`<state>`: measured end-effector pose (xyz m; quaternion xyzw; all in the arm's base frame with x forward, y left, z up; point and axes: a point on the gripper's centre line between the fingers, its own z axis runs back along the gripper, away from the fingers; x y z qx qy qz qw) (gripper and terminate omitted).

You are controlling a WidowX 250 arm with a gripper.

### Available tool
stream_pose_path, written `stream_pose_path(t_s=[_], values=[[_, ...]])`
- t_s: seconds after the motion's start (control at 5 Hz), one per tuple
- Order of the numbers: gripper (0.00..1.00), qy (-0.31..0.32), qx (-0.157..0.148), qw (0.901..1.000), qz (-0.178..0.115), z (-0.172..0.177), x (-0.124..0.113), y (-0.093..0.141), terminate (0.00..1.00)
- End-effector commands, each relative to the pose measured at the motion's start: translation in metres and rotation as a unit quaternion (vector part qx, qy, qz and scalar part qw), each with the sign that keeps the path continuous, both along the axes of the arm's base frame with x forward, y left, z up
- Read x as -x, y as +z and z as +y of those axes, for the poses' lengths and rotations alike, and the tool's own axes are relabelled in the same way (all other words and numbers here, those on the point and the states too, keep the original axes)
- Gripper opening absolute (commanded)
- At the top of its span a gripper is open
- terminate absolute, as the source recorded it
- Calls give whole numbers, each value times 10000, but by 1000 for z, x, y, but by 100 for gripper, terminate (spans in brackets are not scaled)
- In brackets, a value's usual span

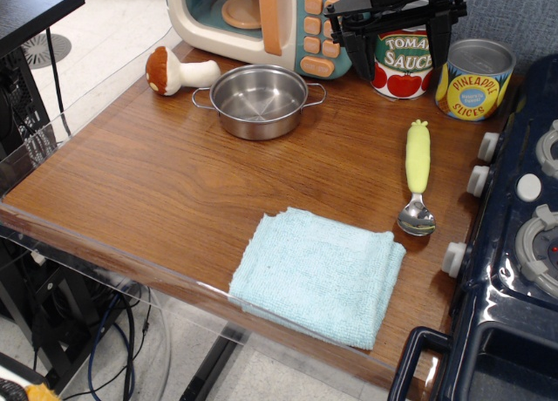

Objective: Move the spoon to the left of the cloth

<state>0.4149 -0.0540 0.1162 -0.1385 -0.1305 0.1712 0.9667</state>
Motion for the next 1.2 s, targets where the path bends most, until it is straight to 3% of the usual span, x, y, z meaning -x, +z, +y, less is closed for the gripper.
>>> stream_pose_path(t_s=[0.0, 0.2, 0.4, 0.6, 1.0], values=[[100, 0, 0, 10000, 0, 0, 0, 0, 0], [100, 313, -369, 9988, 92, -1, 2, -11, 0], [100, 377, -488, 9979, 180, -7, 1, -19, 0], [100, 455, -883, 9948, 240, -11, 0, -27, 0], [100, 350, -1151, 9910, 580, -14, -7, -60, 0]])
